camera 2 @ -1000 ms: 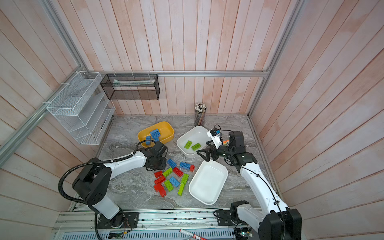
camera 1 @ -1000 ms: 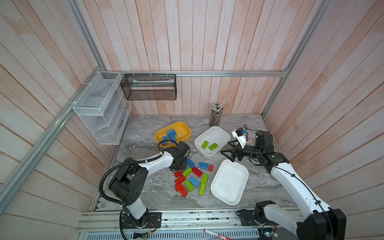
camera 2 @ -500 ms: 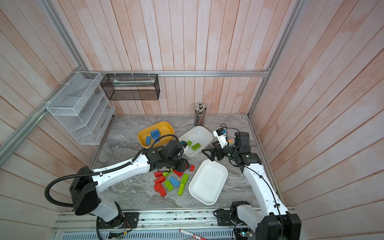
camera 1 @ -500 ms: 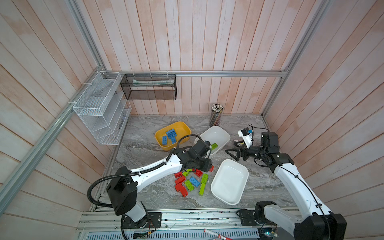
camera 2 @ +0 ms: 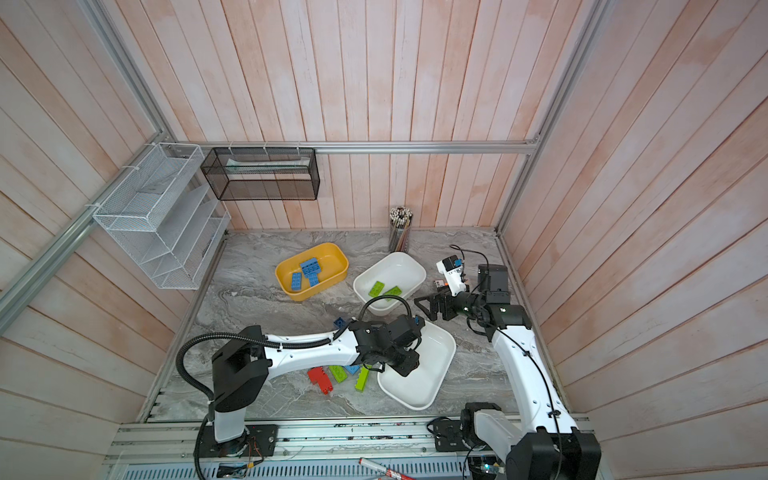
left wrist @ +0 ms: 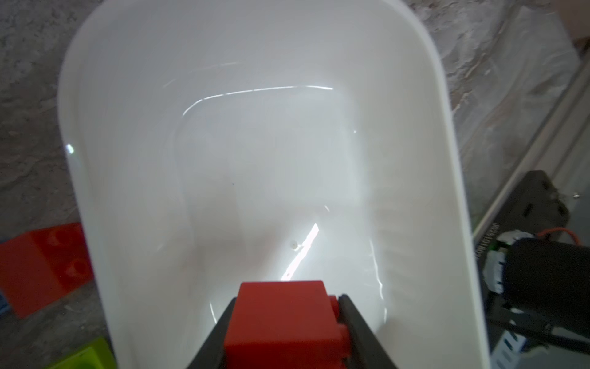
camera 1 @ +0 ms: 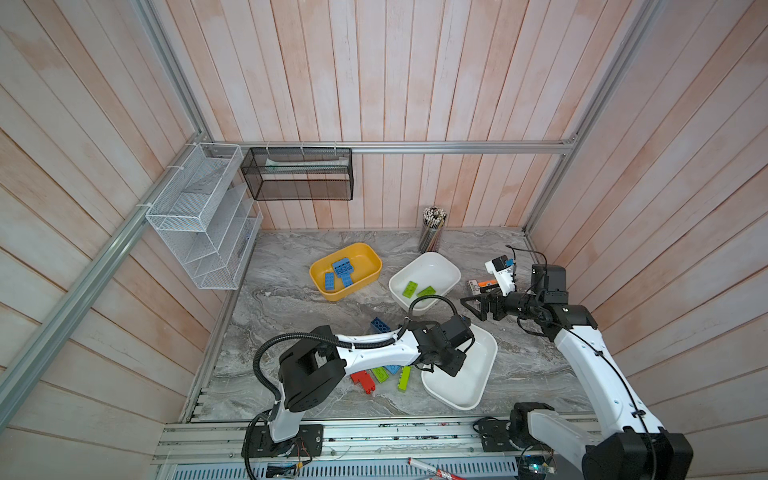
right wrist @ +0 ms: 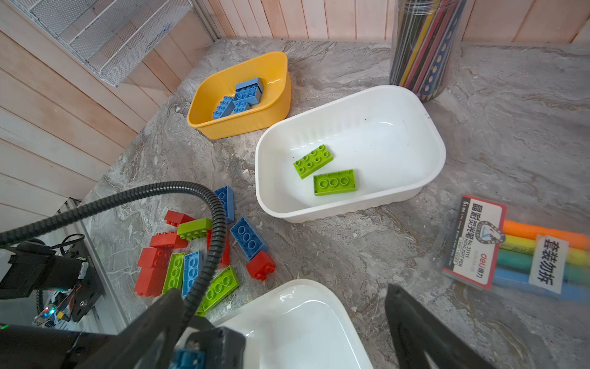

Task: Sort the legos into containers by color
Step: 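Carry the red brick over the white tub nearer the robot, then lower the red brick into the nearer white tub and open the left gripper, then return the left gripper to the pile and grasp a red brick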

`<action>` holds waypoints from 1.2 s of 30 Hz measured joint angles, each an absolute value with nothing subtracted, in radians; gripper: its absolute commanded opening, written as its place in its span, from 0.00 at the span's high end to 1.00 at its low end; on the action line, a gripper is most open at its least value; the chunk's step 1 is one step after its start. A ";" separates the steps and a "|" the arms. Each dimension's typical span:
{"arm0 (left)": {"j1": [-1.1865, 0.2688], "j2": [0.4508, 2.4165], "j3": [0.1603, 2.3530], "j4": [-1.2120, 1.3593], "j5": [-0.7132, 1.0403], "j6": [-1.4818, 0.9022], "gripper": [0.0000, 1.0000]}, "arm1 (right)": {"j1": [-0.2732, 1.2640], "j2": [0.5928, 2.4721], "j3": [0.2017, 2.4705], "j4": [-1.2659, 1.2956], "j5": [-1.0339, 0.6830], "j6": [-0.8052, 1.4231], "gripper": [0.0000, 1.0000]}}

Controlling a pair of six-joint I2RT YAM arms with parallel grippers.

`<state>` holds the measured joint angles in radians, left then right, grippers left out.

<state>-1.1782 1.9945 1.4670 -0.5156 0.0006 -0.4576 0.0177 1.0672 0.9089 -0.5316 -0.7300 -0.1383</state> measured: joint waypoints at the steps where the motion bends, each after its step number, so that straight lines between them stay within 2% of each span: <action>1: -1.177 2.012 1.476 -0.520 -0.023 -0.456 0.58 | 0.018 1.067 0.909 -0.532 -0.728 -0.138 0.02; 11: -1.177 1.967 1.448 -0.522 0.046 -0.424 0.37 | 0.018 1.075 0.909 -0.531 -0.727 -0.138 0.02; 20: -1.158 1.736 1.382 -0.559 0.138 -0.397 0.22 | 0.023 1.077 0.909 -0.512 -0.765 -0.128 0.02; 27: -1.013 1.492 1.208 -0.677 0.160 -0.271 0.21 | 0.091 1.077 0.909 -0.492 -0.778 -0.127 0.02; 32: -0.825 1.372 1.091 -0.796 0.167 -0.078 0.24 | 0.127 1.077 0.909 -0.474 -0.781 -0.123 0.02; 36: -0.645 1.356 1.057 -0.861 0.194 0.053 0.28 | 0.141 1.077 0.909 -0.463 -0.784 -0.123 0.02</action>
<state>-0.6449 1.3556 1.0573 -0.8612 0.1940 0.0532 0.1413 1.0771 0.9089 -0.4633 -0.7837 -0.1230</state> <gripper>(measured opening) 0.725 0.980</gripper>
